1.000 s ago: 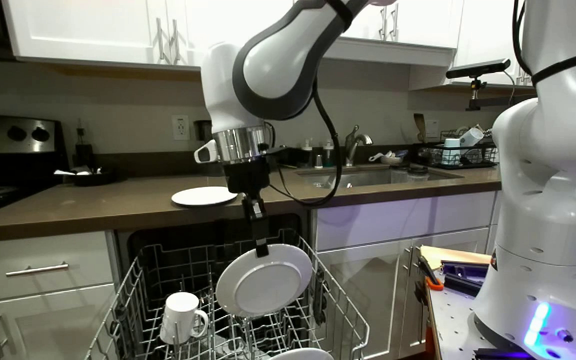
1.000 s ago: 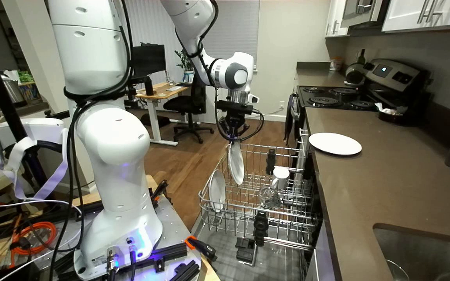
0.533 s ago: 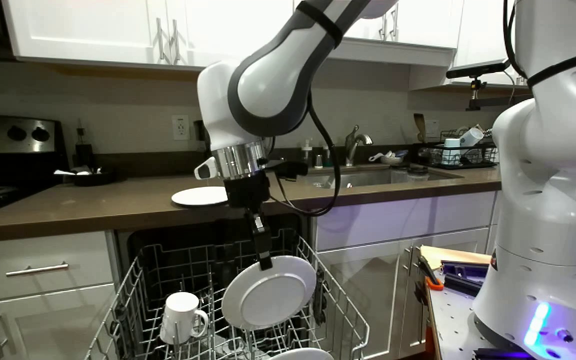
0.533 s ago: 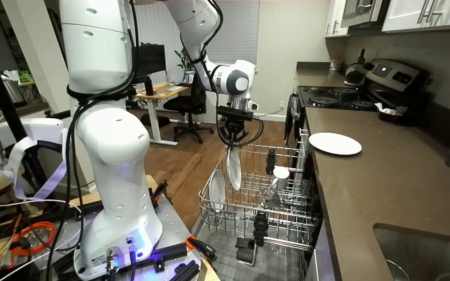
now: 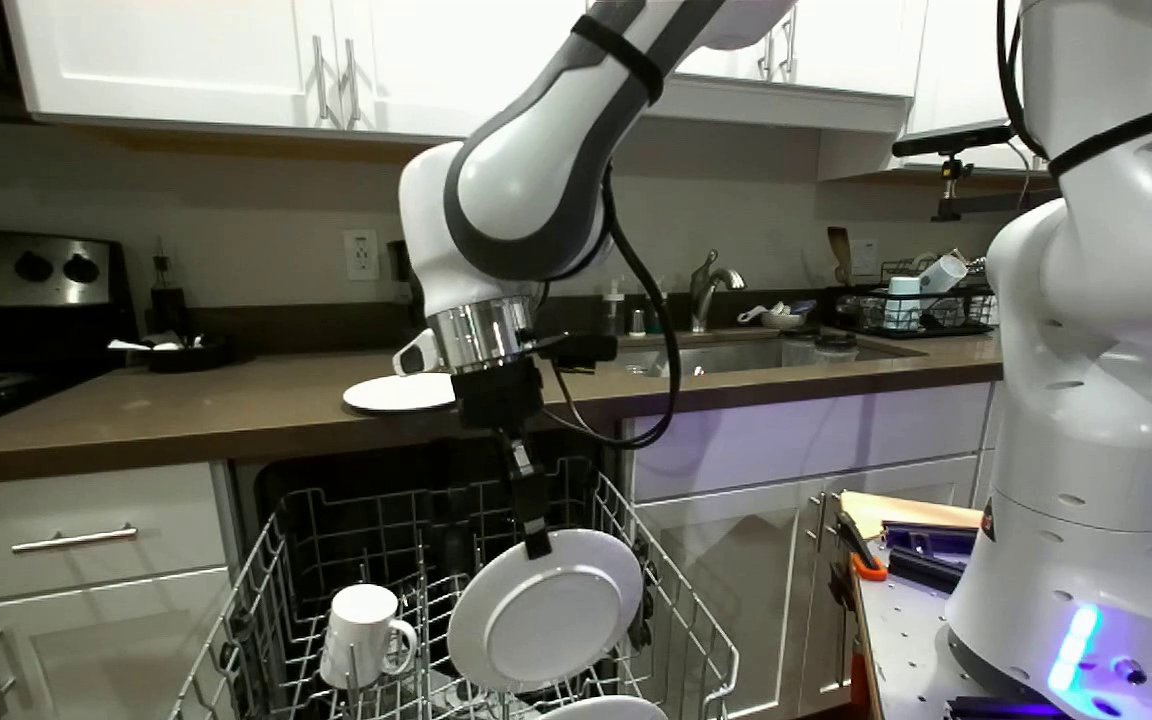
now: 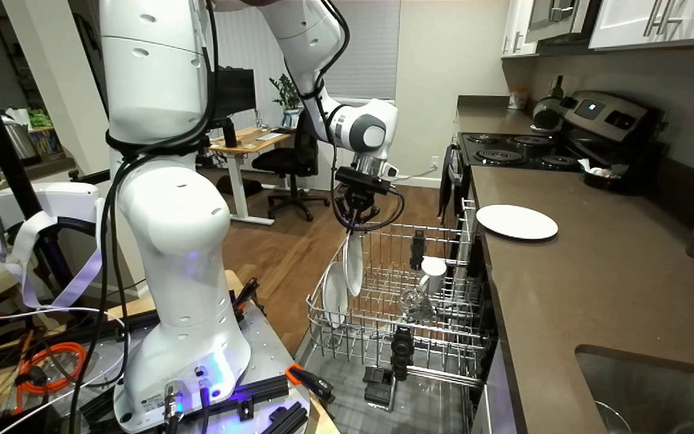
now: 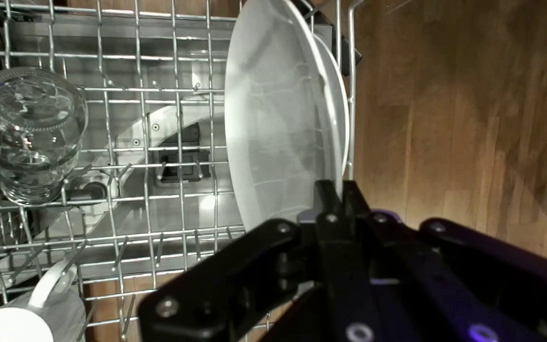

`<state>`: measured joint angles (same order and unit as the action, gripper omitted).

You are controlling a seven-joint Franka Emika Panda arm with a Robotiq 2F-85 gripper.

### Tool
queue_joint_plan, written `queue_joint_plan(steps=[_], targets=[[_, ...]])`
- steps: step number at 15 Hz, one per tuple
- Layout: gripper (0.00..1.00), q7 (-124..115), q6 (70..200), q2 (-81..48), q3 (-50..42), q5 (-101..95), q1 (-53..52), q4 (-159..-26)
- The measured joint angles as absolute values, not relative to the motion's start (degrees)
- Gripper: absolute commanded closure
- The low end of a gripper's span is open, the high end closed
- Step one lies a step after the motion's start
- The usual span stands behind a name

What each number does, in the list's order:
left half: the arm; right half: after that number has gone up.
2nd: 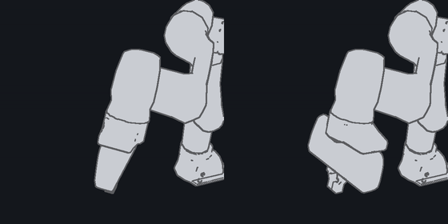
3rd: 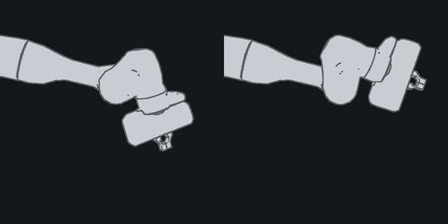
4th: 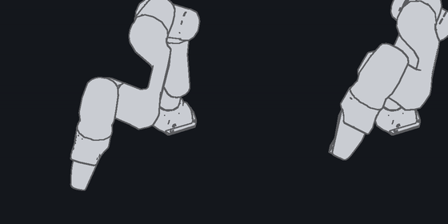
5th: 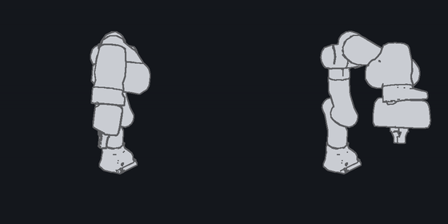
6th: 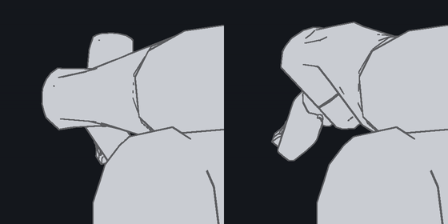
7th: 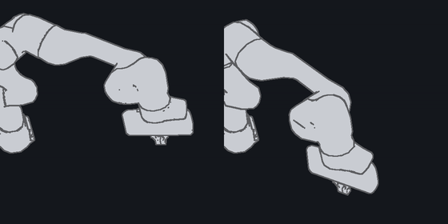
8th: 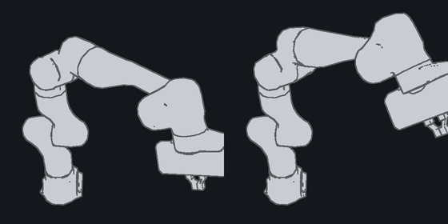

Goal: Pick up the plate on top and put it in the kitchen plate holder

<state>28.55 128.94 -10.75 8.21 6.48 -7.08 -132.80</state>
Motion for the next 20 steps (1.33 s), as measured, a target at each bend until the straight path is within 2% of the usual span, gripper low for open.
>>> queue_joint_plan(steps=[20], targets=[[0.95,29.75,127.97,-14.18,9.78,8.22,-6.08,-131.85]])
